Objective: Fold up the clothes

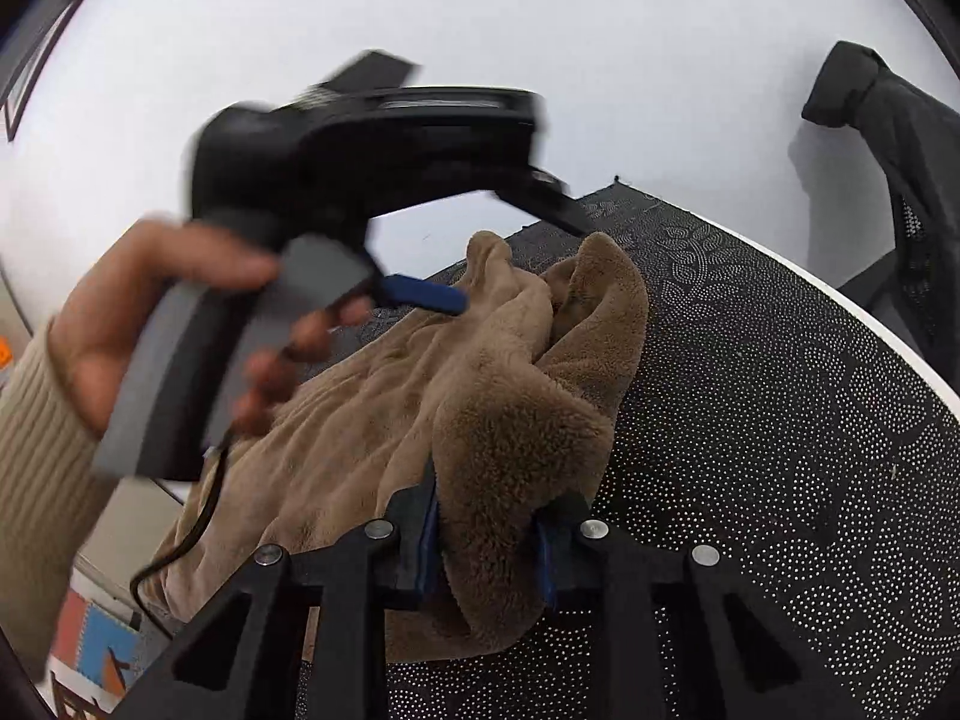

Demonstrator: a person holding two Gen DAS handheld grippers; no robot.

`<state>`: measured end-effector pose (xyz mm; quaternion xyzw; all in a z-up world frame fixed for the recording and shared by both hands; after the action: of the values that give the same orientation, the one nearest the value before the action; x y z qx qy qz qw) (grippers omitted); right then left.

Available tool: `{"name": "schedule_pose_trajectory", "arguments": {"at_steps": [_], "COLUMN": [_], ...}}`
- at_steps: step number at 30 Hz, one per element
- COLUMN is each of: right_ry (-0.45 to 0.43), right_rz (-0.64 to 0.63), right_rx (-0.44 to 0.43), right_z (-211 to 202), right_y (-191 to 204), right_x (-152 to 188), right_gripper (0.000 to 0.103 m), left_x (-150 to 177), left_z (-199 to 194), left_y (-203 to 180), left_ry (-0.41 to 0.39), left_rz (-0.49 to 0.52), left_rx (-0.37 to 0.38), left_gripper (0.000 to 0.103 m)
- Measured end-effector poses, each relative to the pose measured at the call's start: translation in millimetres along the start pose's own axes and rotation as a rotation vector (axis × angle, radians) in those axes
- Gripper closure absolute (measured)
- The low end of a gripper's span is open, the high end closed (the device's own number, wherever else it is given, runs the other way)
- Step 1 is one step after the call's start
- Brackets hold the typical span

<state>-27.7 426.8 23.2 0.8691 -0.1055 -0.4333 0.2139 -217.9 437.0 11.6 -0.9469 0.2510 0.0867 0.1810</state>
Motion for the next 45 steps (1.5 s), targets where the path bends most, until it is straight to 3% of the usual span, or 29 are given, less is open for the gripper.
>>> {"name": "schedule_pose_trajectory", "arguments": {"at_steps": [8, 11, 19, 23, 25, 28, 30, 31, 32, 33, 36, 43, 45], "right_ry": [0.003, -0.007, -0.021, -0.021, -0.021, -0.028, -0.041, -0.051, -0.067, -0.080, -0.091, 0.032, 0.064], "right_rz": [-0.040, -0.083, -0.140, -0.131, -0.128, -0.100, -0.057, -0.033, -0.007, 0.015, 0.031, -0.002, -0.023], "right_rx": [0.005, 0.014, 0.023, 0.026, 0.030, 0.039, 0.032, 0.029, 0.032, 0.035, 0.049, 0.049, 0.049], "right_z": [-6, -9, -17, -21, -23, -27, -31, -34, -36, -40, -61, -45, -32], "right_y": [10, 20, 32, 31, 30, 25, 18, 14, 12, 10, -4, 16, 22], "right_x": [5, 7, 12, 13, 14, 14, 14, 13, 13, 13, 18, 28, 32], "right_gripper": [0.077, 0.077, 0.077, 0.076, 0.076, 0.075, 0.060, 0.029, 0.006, 0.003, 0.003, 0.004, 0.032], "left_x": [5, 10, 31, 34, 34, 36, 39, 41, 44, 46, 51, 37, 39], "left_z": [32, 40, 66, 59, 50, 35, 27, 22, 18, 13, -3, -20, -21], "left_y": [-17, -21, -19, -18, -12, -4, -1, 0, 0, 0, 3, 12, 18], "left_ry": [0.179, 0.245, 0.308, 0.269, 0.246, 0.212, 0.185, 0.170, 0.160, 0.149, 0.119, 0.077, 0.065], "left_rz": [0.068, 0.101, 0.216, 0.212, 0.183, 0.130, 0.101, 0.088, 0.079, 0.070, 0.040, 0.014, 0.004], "left_rx": [-0.111, -0.185, -0.355, -0.323, -0.299, -0.243, -0.205, -0.188, -0.167, -0.146, -0.095, -0.044, -0.022], "left_gripper": [0.000, 0.000, 0.001, 0.014, 0.034, 0.055, 0.061, 0.063, 0.063, 0.063, 0.063, 0.063, 0.063]}}
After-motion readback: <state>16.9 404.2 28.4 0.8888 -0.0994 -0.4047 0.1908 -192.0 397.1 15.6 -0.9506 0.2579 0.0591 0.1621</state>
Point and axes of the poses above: each gripper's, at about its wrist camera, not at the fingertips, and z roughly the way its jaws point, y to its left, x to its underside, the point moved 10 cm from there along z, roughly the way its jaws point
